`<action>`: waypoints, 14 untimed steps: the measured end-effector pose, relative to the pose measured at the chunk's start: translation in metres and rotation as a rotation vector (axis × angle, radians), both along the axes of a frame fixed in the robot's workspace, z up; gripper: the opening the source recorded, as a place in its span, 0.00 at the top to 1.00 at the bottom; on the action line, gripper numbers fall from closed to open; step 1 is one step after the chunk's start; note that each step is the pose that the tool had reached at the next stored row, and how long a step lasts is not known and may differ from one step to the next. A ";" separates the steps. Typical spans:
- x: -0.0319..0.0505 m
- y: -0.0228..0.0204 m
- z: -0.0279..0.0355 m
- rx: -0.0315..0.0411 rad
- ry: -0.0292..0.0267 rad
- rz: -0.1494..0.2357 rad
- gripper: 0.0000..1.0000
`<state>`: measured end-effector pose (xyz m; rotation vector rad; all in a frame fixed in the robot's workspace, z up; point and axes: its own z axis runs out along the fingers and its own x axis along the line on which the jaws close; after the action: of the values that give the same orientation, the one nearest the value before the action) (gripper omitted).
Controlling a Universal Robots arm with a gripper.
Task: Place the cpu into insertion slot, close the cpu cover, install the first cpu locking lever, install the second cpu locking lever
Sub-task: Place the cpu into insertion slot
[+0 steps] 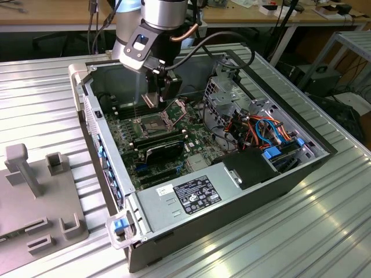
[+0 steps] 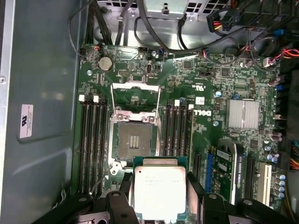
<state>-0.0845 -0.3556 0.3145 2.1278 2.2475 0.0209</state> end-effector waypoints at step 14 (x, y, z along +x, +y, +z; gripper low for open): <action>0.0080 0.0133 -0.0332 0.0027 0.0029 -0.028 0.45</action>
<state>-0.0765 -0.3423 0.2812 2.1618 2.2202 0.0198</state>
